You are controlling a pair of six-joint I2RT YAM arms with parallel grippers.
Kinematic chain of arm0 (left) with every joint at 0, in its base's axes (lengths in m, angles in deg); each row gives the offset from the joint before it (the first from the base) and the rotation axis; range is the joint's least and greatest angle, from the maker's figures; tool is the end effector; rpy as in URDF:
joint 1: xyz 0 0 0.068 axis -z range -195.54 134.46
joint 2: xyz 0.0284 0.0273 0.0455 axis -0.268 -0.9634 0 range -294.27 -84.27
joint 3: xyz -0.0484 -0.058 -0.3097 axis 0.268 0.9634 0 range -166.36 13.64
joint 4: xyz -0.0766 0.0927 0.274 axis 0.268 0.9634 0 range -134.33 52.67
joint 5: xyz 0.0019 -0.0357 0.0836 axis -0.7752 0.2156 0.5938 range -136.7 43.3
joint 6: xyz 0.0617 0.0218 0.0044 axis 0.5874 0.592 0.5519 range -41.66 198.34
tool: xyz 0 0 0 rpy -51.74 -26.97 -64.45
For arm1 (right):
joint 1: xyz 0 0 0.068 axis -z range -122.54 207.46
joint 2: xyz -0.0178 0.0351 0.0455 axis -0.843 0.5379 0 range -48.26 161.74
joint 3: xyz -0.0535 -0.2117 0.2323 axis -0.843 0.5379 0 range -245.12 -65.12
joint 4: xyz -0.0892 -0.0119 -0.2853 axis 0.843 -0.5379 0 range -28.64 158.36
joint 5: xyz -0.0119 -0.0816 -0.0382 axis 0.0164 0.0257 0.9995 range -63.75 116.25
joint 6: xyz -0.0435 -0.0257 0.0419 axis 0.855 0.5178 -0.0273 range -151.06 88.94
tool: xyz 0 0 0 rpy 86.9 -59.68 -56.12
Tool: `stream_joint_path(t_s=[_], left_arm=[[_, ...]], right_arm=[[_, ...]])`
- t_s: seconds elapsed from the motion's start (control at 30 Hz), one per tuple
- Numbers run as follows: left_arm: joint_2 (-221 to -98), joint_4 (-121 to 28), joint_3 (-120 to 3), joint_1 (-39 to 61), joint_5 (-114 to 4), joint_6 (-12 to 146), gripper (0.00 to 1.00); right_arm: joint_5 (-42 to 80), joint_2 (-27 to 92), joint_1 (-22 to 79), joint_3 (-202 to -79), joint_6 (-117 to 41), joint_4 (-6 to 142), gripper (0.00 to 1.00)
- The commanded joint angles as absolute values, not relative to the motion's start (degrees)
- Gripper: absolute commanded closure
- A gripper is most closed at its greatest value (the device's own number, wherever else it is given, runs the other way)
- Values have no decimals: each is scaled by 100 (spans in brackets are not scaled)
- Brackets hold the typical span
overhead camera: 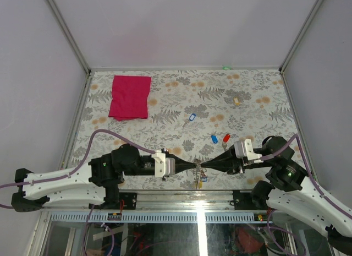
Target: Put the keys on the keyring
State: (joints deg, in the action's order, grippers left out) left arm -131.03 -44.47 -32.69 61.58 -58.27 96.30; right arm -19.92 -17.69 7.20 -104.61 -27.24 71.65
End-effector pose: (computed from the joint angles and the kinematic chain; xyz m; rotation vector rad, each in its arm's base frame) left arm 0.0382 -0.2137 0.3974 1.3314 0.9923 -0.9571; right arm 0.0553 0.1249 0.3984 -1.2591 0.8855 1.1982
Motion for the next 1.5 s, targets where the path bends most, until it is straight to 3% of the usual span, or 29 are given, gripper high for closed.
stream_joint_path(t_s=[0.0,1.0,1.47], left_arm=[[-13083,-4554,-3527,6179,-5697,9680,100],[-13141,-4894,-3486,6180,-4640,8618,100],[-12843,-5089,-3262,6172,-4902,8718,100]], right_arm=[[-2040,-1871,684,-10766,-2744,7387,100],[-1878,-1970,688,-10868,-2542,7179,100],[-1134,-2249,686,-10742,-2493,7082,100]])
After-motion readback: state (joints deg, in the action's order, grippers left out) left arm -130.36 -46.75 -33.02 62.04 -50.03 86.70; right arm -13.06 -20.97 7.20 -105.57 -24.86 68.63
